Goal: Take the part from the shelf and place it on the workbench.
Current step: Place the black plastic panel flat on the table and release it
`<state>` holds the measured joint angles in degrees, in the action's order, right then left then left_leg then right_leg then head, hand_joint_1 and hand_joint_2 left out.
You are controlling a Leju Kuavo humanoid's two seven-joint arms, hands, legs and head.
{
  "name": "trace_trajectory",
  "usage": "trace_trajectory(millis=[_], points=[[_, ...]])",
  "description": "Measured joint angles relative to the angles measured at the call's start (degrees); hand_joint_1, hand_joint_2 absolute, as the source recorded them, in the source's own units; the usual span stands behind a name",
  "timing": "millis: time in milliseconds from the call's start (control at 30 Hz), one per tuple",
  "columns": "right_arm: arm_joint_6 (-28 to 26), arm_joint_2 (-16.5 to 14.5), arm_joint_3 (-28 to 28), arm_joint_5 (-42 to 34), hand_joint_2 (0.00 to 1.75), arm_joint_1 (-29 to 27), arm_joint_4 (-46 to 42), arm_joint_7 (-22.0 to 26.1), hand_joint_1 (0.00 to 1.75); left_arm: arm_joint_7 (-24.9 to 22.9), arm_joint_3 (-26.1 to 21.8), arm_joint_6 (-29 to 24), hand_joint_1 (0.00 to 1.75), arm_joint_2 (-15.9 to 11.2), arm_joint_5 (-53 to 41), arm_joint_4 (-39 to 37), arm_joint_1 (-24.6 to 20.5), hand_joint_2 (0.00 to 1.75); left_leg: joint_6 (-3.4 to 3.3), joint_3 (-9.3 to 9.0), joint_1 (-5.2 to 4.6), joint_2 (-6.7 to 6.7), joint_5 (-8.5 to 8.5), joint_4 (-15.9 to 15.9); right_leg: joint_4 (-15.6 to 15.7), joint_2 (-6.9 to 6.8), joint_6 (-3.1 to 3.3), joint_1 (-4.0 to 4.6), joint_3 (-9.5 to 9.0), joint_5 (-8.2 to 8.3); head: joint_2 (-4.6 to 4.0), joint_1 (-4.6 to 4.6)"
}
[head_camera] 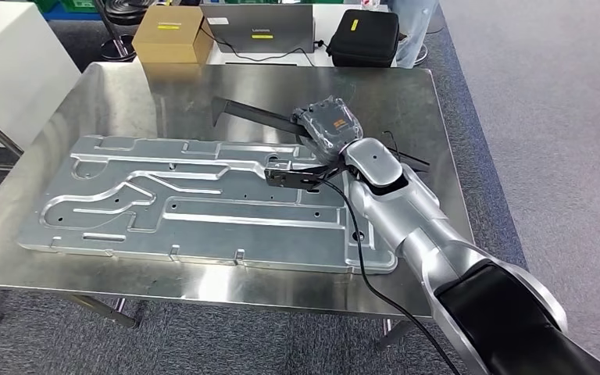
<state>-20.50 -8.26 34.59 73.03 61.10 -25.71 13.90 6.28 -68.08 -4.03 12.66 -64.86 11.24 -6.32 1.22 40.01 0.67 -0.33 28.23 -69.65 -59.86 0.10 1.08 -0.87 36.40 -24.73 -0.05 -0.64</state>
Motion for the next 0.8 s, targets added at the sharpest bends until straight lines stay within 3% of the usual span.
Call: trace_trajectory(millis=[67,100,233,300,367,400,433,467,500,567,633,733,800], points=[[0.0,-0.2,0.0,-0.5,1.75,0.0,0.0,0.0,1.75,0.0,0.0,0.0,0.00,0.0,-0.3,0.0,-0.1,1.75,-0.47,-3.58,-0.16,-0.02,-2.79,7.4,0.0,0.11,-0.25,0.17,-0.06,-0.07,0.01,0.01],[0.0,-0.3,0.0,-0.8,1.75,0.0,0.1,0.0,1.75,0.0,0.0,-0.1,0.00,0.0,-0.5,0.0,-0.1,1.75,-0.66,-4.55,-0.28,-0.04,-3.23,9.5,0.0,0.14,-0.50,0.24,-0.02,-0.05,0.01,0.03],[0.1,-0.7,0.1,-2.1,1.75,-0.3,0.3,0.0,0.00,-0.1,0.1,-0.7,0.00,0.0,-1.2,0.0,0.0,1.75,-1.79,-5.12,-0.31,-0.05,-3.55,11.0,-0.1,0.13,-1.77,0.19,0.15,-0.21,0.01,0.08],[0.1,-0.8,0.1,-2.8,1.75,-0.2,0.4,0.1,0.00,-0.3,0.2,-0.7,0.00,0.1,-1.1,0.0,-0.1,1.75,-2.43,-5.33,-0.09,0.03,-3.91,11.5,-3.7,0.09,-2.18,0.15,1.74,-2.60,0.01,0.11],[0.2,-0.9,0.1,-3.4,1.75,-0.3,0.6,0.3,0.00,-0.6,0.1,-0.6,0.00,0.1,-0.8,0.0,-0.2,1.75,-2.69,-5.33,-0.18,0.02,-3.97,11.6,-11.0,0.07,-2.34,0.11,5.11,-6.13,0.01,0.13],[0.3,-0.9,0.1,-3.7,1.75,-0.5,0.7,0.5,0.00,-0.8,0.1,-0.5,0.00,0.1,-0.5,0.0,-0.2,1.31,-2.74,-5.33,-0.21,0.00,-3.95,11.5,-14.2,0.07,-2.38,0.11,6.63,-7.16,0.01,0.13],[0.4,-0.9,0.1,-4.0,1.75,-0.8,0.8,0.7,0.00,-0.9,0.1,-0.5,0.00,0.1,-0.3,0.0,-0.1,0.87,-2.77,-5.33,-0.23,-0.03,-3.93,11.5,-15.5,0.06,-2.37,0.11,7.36,-7.10,0.01,0.13],[0.4,-0.9,0.1,-4.3,1.75,-0.9,0.9,0.8,0.00,-0.9,0.1,-0.5,0.00,0.1,-0.1,0.0,-0.1,0.44,-2.76,-5.34,-0.23,-0.08,-3.88,11.4,-14.7,0.06,-2.29,0.11,7.03,-5.97,0.01,0.13],[0.4,-0.9,0.1,-4.6,1.75,-1.0,1.0,0.9,0.00,-1.0,0.1,-0.5,0.00,0.1,0.0,0.0,-0.1,0.00,-2.71,-5.36,-0.23,-0.13,-3.81,11.3,-12.0,0.06,-2.14,0.12,5.76,-4.13,0.01,0.13],[0.3,-1.0,0.1,-5.5,1.75,-0.9,1.0,1.0,0.00,-1.0,0.1,-0.6,0.00,0.1,0.2,0.0,-0.2,0.00,-2.41,-5.30,-0.38,-0.23,-3.58,11.0,-4.1,0.05,-1.71,0.27,1.99,-0.73,0.01,0.13],[0.0,-1.0,0.1,-6.7,1.75,-0.9,1.0,1.0,0.00,-0.9,0.1,-0.9,0.00,0.2,0.3,0.0,-0.2,0.00,-1.93,-5.15,-0.56,-0.24,-3.43,10.9,0.1,0.10,-1.37,0.53,0.04,0.23,0.01,0.08],[-0.7,-0.9,-0.2,-9.8,1.75,-1.2,0.9,1.3,0.00,-0.7,0.0,-1.4,0.00,0.3,0.6,0.0,-0.1,0.00,-1.12,-5.12,-0.59,-0.17,-3.06,10.7,0.7,0.24,-0.82,0.41,-0.22,0.30,0.00,0.04],[-1.1,-0.7,-1.0,-12.2,1.75,-1.4,0.5,1.9,0.00,-0.5,0.0,-1.7,0.00,0.3,0.7,0.0,-0.1,0.00,-0.54,-3.89,-0.47,-0.07,-0.91,7.7,1.2,0.18,-0.32,0.09,-0.45,0.51,0.01,-0.04]])
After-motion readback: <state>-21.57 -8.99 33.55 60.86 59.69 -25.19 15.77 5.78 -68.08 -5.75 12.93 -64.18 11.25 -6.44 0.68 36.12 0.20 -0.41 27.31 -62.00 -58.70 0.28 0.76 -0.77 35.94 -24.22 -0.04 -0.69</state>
